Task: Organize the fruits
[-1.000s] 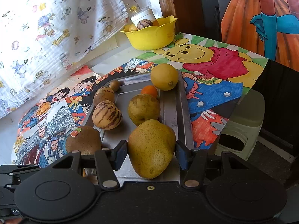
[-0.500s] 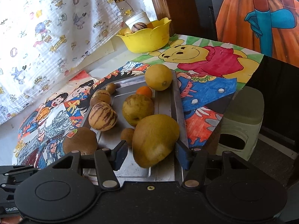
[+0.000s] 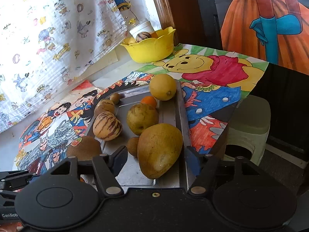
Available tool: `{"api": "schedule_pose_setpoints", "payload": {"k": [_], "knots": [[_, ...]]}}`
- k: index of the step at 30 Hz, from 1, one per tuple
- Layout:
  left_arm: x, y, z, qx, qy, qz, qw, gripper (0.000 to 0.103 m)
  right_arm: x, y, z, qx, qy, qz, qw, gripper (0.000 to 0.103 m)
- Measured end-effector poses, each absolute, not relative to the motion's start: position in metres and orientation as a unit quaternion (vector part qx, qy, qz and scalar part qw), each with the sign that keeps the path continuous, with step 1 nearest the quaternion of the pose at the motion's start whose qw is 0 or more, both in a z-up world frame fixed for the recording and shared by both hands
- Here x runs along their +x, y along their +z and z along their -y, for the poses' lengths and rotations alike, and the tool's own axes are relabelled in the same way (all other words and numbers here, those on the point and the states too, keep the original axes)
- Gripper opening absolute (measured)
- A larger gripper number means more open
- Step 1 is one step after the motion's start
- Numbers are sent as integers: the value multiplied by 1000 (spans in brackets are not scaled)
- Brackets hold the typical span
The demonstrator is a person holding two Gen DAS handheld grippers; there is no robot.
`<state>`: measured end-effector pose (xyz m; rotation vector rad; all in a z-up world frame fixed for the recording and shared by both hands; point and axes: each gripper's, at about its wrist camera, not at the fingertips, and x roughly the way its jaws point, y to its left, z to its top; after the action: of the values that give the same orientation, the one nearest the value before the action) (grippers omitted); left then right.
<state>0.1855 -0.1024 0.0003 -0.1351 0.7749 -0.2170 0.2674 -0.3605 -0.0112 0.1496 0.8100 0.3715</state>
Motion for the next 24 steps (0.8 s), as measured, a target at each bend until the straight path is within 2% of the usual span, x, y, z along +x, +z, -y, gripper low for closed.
{"api": "schedule_pose_setpoints", "payload": {"k": [8,16,20,24], "knots": [[180,5,95,-70,-91,-363,925,63,262,-10,365,80,173,-383,904,81],[175,12,89,-74,-67,-342,934,82,248,-2,359,65,179,-363,912,90],[171,15,84,-77,-51,-333,938,85,240,3,359,64,172,-352,918,99],[167,19,78,-84,-35,-323,942,92,234,7,360,64,164,-347,921,101]]}}
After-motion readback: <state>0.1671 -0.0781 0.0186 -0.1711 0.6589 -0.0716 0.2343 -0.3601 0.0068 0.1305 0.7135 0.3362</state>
